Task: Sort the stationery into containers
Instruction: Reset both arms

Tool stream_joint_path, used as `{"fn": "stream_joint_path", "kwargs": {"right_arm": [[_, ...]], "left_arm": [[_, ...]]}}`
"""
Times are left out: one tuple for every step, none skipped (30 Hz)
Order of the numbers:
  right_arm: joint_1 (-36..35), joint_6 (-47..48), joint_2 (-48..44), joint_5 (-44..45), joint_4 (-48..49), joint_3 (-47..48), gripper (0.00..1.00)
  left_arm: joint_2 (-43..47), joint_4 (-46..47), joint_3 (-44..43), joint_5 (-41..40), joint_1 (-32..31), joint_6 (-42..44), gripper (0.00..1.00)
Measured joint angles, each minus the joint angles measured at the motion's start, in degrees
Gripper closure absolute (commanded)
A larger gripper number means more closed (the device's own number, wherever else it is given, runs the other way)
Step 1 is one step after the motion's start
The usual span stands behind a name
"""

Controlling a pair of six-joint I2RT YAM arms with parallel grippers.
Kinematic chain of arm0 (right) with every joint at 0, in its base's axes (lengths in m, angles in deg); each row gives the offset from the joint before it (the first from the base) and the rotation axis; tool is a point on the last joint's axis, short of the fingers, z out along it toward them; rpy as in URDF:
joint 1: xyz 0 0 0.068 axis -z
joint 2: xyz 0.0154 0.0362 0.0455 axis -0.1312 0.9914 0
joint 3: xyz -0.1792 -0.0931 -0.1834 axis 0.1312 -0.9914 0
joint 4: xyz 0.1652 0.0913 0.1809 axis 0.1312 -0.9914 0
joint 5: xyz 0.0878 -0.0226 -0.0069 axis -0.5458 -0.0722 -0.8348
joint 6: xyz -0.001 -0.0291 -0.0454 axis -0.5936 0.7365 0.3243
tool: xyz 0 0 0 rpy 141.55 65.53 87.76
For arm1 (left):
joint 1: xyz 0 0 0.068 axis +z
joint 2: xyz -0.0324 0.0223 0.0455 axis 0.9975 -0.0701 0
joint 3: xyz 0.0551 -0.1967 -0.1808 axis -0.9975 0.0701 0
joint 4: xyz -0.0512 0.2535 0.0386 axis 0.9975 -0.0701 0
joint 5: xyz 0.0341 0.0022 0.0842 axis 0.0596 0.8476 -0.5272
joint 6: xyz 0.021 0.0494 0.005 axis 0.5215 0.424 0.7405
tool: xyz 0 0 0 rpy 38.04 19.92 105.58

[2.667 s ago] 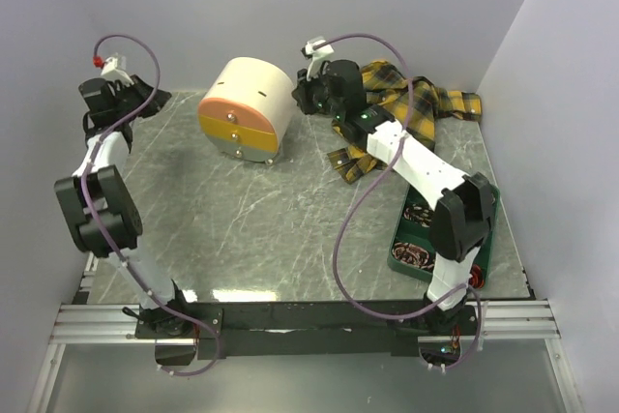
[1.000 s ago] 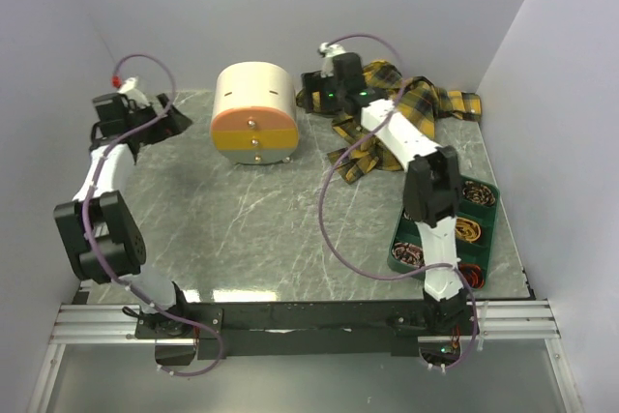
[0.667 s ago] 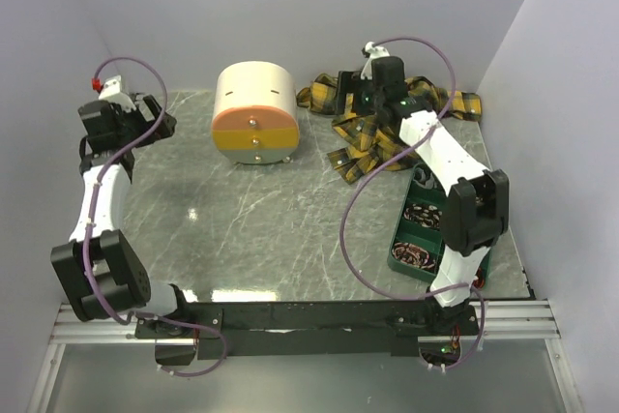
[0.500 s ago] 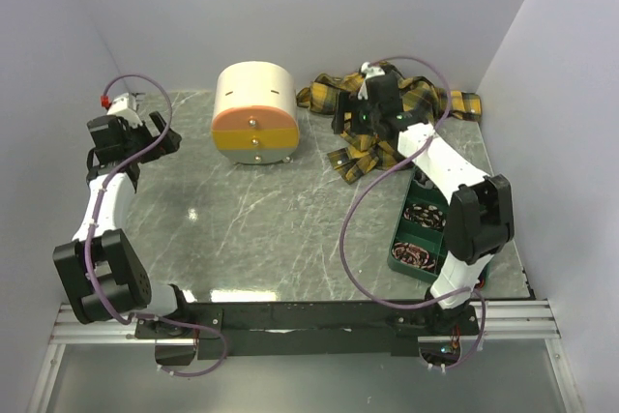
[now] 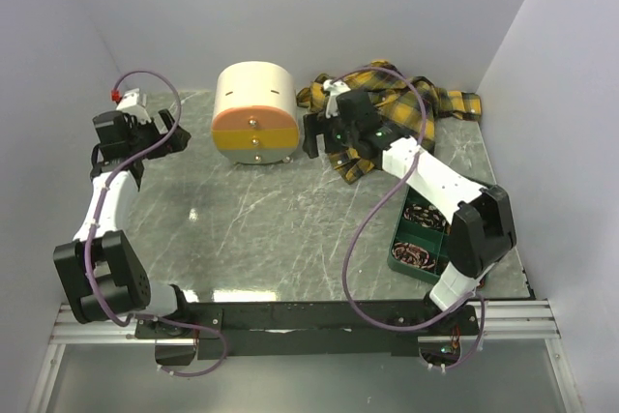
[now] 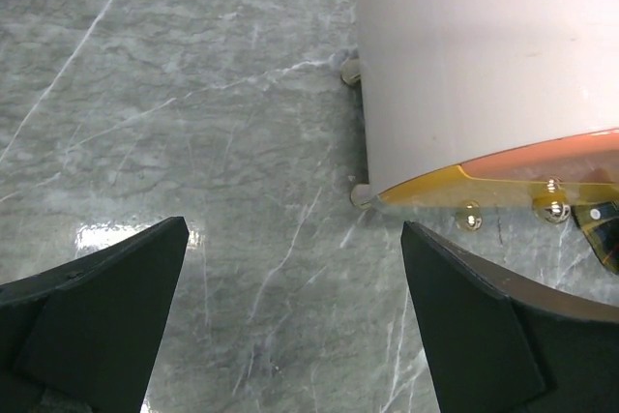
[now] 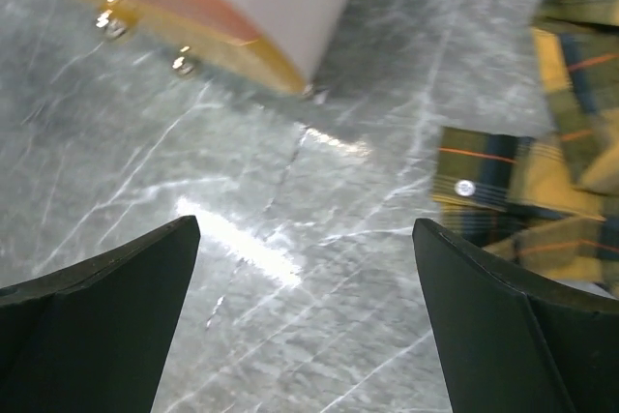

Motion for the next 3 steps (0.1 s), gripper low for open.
{"fn": "stream_joint_path", "kwargs": {"right_arm": [[-0.72,0.33,0.0,-0.2,0.04,0.02,0.0],[-1.33,0.63,0.0,-0.35,0.02,0.0,0.0],[-1.66,0.9,0.0,-0.39,0.02,0.02,0.0]], "left_arm": [[0.0,-0.02,-0.11,0.15,-0.09,0.07,0.01],[0.0,-0.02,-0.2,0.28,-0.22,0.09,0.0],[0.0,-0.04,-0.22,0.37,-0.31,0.09,0.01]]}}
